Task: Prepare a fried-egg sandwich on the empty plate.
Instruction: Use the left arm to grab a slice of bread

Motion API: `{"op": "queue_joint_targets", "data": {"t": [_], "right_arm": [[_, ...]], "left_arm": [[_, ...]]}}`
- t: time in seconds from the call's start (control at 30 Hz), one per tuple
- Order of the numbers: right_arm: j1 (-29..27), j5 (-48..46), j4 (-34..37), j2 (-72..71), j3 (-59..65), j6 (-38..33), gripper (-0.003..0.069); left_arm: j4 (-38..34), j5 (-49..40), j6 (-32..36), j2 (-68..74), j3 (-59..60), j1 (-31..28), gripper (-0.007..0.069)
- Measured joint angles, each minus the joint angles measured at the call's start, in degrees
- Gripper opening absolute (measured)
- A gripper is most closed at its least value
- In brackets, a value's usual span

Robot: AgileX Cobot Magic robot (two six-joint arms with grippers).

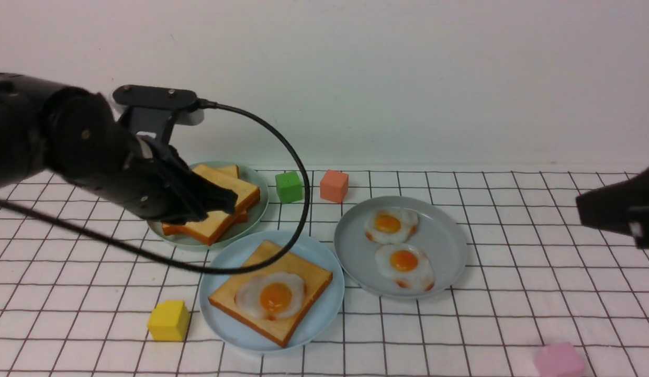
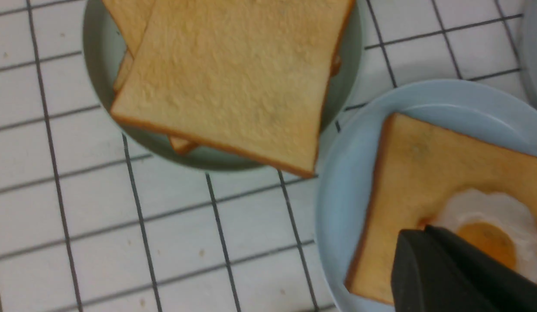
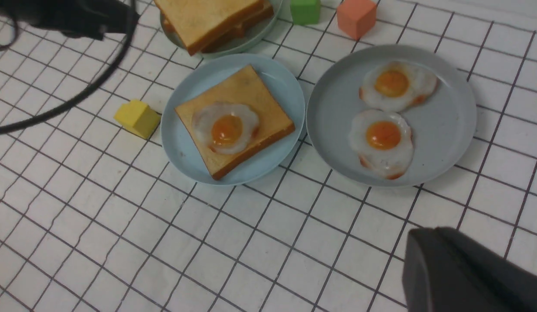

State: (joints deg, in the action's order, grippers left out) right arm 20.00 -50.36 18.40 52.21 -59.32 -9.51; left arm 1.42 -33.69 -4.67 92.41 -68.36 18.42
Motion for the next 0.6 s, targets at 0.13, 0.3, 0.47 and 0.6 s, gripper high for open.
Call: {"op": "queue_joint_targets", "data": {"t": [0.13,0.3,0.47,0.6], "right_arm": [[0.0,-0.3,-0.2,-2.7,0.3,0.2,0.0006],[0.0,-3.8,-0.4,-2.2,0.3,0.2,0.0006],[0.0,-5.5,-0.4,-0.6,0.8,0.2,0.0006],[0.0,-5.4,-0.1,-0.2,0.8,0.2,0.0009]], "left_arm": [[3.4,-2.0,2.2,8.8,-7.8,-0.1,-0.0005],[9.9,-2.8,2.6,16.1,-14.2,-0.1,0.0133],[11.7,-0.7,2.6,18.1,-15.0,-0.1,0.0384],[11.7,0.3,2.8,19.5,-15.1,-0.1,0.0506]]}}
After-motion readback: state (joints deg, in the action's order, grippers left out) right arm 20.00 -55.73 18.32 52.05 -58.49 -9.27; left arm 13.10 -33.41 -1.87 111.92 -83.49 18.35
